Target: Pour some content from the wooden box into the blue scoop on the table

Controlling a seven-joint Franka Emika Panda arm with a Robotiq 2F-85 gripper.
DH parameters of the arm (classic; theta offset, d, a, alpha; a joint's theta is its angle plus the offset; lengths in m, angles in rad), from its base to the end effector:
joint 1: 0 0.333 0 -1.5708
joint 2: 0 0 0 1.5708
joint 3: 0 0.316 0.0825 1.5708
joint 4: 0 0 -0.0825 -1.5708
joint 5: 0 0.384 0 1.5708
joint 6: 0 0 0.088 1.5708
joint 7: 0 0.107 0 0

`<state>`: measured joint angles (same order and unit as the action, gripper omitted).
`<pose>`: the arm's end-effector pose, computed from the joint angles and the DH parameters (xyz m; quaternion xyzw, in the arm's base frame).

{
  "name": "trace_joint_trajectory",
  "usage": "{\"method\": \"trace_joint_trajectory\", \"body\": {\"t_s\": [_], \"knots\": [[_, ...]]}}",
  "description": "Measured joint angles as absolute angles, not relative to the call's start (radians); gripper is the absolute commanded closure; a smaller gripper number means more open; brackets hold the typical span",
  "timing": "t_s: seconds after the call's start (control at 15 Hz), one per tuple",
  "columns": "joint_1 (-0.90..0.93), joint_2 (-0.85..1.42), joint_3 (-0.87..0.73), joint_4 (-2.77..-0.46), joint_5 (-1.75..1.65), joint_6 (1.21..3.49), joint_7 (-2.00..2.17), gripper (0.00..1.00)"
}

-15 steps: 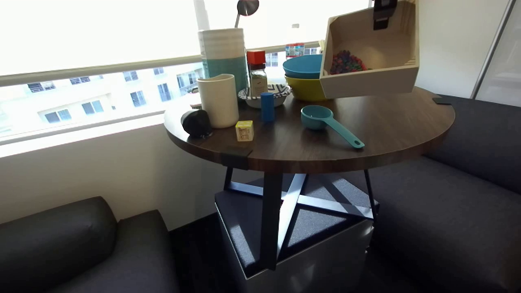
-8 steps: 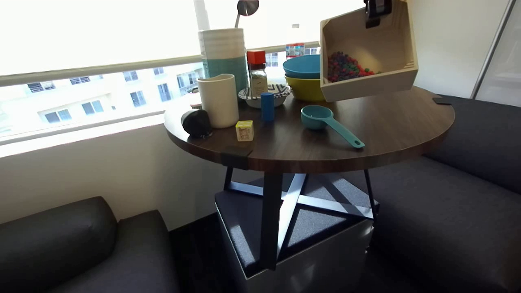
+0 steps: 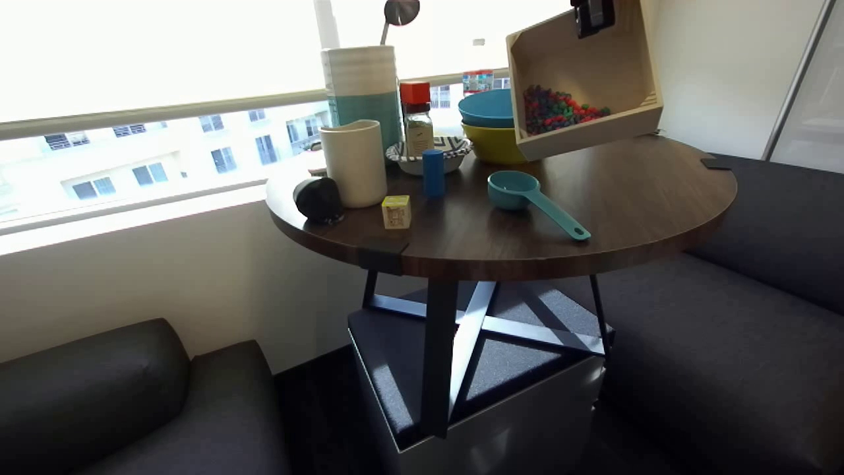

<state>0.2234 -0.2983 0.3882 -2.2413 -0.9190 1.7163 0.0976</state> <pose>0.4053 0.2081 0.5043 0.8100 0.3214 0.0518 0.4878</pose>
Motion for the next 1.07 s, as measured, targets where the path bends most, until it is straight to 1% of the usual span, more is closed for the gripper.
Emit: {"method": "trace_joint_trajectory", "body": {"t_s": [0.53,1.0,1.07], "knots": [[0.282,-0.212,0.406,-2.19,-1.031,1.602,0.098,0.99],[0.303,-0.177,0.406,-2.187,-1.07,1.568,0.098,0.99],[0.306,-0.171,0.406,-2.186,-1.081,1.558,0.099,0.94]]}}
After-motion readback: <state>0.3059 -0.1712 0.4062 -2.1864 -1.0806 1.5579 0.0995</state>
